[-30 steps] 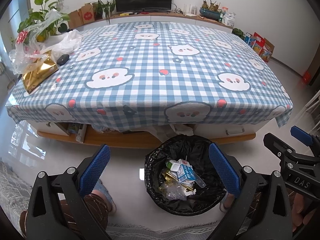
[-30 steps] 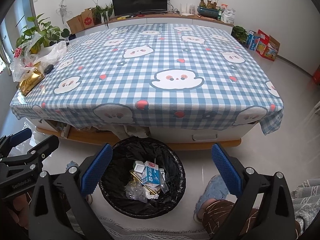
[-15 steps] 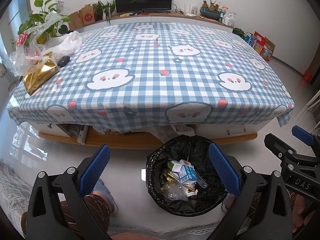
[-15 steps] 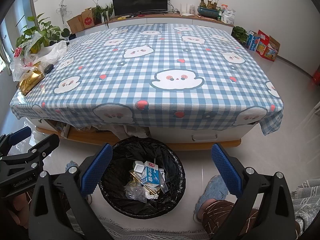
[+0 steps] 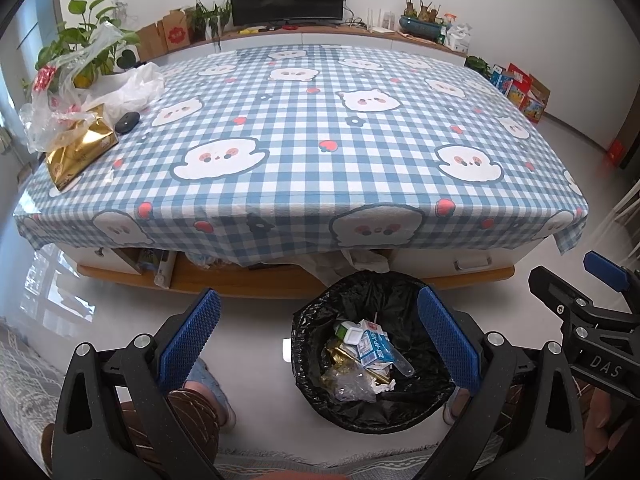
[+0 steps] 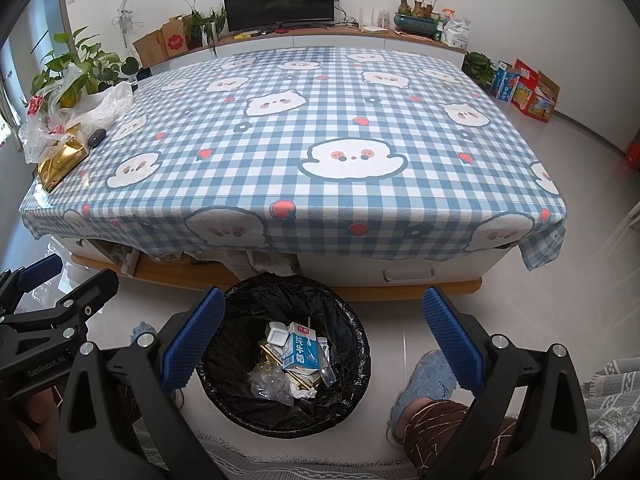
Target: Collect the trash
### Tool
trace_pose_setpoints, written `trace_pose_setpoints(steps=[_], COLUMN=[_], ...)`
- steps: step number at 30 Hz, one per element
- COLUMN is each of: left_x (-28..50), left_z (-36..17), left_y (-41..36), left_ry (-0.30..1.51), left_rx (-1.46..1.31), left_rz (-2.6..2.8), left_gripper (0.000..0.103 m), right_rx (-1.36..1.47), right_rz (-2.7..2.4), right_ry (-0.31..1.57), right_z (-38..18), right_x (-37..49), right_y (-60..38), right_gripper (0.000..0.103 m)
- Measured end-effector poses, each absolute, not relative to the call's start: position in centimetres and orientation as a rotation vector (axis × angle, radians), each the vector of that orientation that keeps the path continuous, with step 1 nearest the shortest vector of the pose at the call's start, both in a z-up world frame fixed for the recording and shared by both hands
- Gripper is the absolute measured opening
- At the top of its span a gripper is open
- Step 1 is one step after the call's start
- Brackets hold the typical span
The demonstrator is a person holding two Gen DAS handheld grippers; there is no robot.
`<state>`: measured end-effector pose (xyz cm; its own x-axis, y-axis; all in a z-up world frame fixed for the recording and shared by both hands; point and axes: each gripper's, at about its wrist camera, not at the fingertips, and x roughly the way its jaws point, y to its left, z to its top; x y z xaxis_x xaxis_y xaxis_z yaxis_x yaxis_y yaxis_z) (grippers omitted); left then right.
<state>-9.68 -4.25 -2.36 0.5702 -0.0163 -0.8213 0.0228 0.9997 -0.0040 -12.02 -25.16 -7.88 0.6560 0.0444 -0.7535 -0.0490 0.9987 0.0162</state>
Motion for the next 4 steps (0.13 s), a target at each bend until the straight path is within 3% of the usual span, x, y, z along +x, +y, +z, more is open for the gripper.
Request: trace_pose_setpoints(steps=[4], left_x=[-9.68], left_z=[-2.39], left_y=[-4.27], left_ry=[0.965], left_rx=[0.007], left_rz=[-0.025], left_gripper=[0.097], right_rx=[-0.007], right_rz=[0.054], right_ry=[0.853], right_z=[-7.86], right_x=[-12.01], right_y=[-25.16], right_gripper=[0.095])
